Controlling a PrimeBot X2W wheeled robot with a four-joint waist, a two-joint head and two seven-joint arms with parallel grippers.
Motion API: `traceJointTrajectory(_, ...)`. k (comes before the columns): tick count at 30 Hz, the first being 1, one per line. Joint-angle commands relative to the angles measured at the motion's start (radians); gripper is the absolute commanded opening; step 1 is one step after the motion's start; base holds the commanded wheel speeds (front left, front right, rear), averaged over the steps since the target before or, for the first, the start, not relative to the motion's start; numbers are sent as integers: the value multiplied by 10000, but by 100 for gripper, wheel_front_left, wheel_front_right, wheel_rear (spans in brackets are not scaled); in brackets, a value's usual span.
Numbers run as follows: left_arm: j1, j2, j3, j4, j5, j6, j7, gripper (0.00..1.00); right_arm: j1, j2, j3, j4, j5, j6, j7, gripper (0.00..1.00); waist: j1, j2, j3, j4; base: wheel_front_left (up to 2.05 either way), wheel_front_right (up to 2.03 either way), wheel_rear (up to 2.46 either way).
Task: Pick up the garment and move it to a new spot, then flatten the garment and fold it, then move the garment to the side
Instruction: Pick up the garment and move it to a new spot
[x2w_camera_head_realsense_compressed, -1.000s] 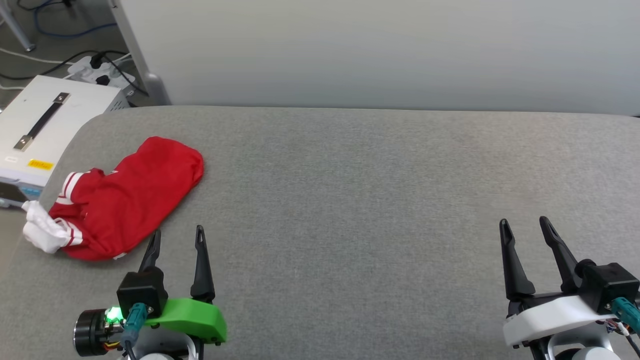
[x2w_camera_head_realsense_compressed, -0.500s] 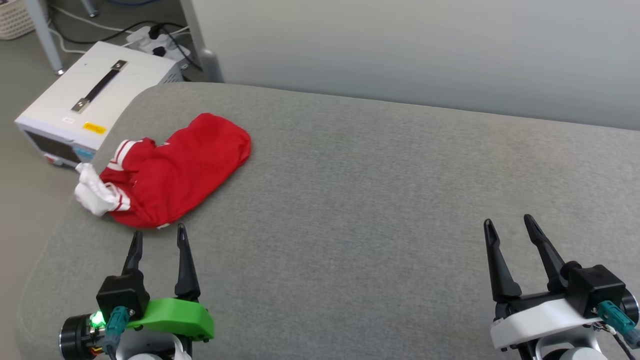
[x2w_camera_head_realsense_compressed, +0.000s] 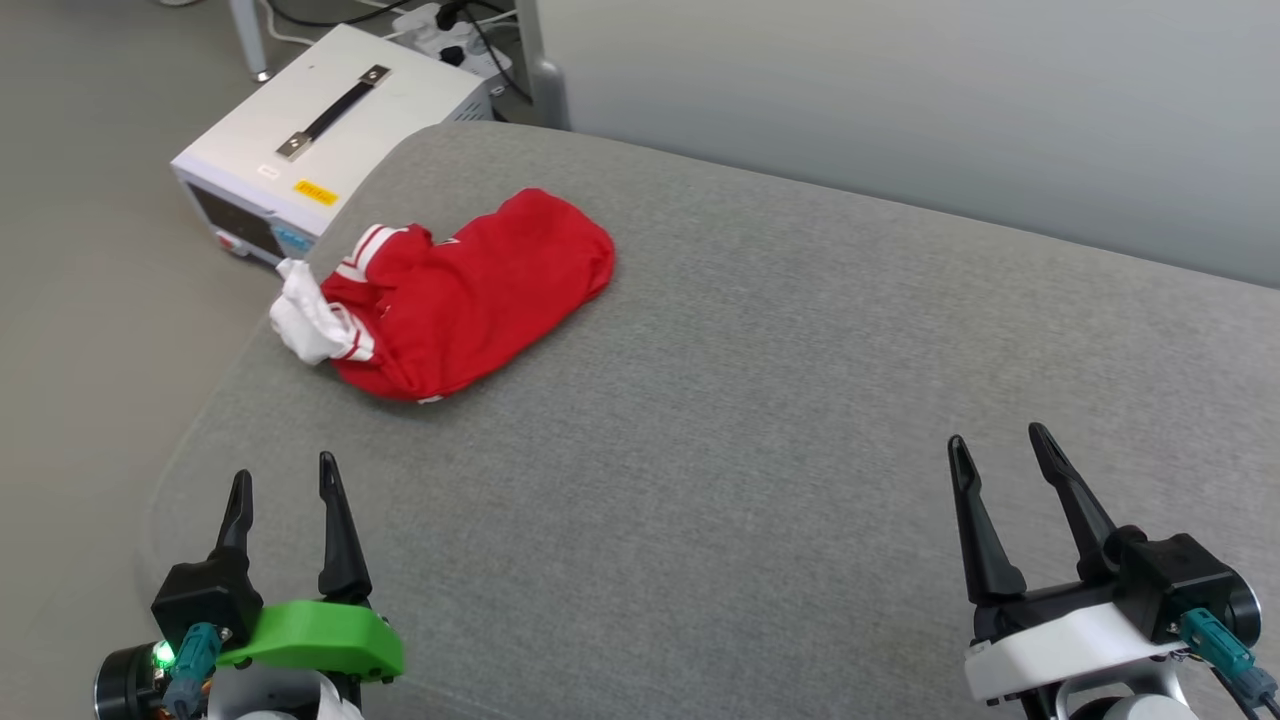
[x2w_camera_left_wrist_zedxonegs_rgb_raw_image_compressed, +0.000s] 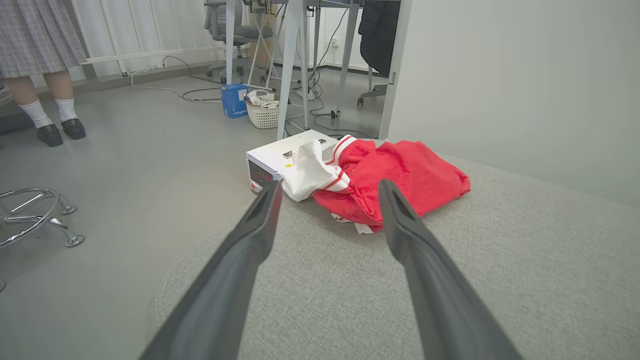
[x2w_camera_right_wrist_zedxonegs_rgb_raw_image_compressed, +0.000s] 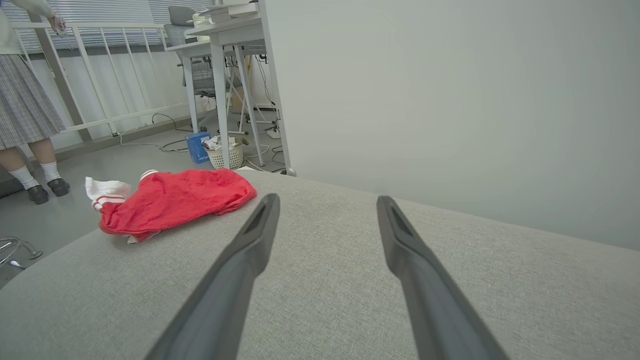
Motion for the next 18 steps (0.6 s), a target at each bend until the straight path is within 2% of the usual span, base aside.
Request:
traceJointTrajectory(1, -200, -38, 54, 37, -90, -62, -107, 100, 8, -12, 48, -78, -56, -8, -117, 100, 0, 0, 124, 400, 0, 0, 0)
traceJointTrajectory(7, -240, -40, 185, 124, -328, -140, -230, 100, -21, -31, 141, -102, -34, -9, -239, 100, 0, 0, 192, 712, 0, 0, 0)
traceJointTrajectory(12, -816, 6, 517, 377, -408, -624, -331, 100, -126, -125, 266, -175, 1, -9, -338, 100, 0, 0, 367, 747, 0, 0, 0)
traceJointTrajectory(18, -2854, 935, 879, 1238, -429, -1404, -452, 100, -508, -462, 383, -409, -18, -9, -458, 100, 0, 0, 1072, 488, 0, 0, 0)
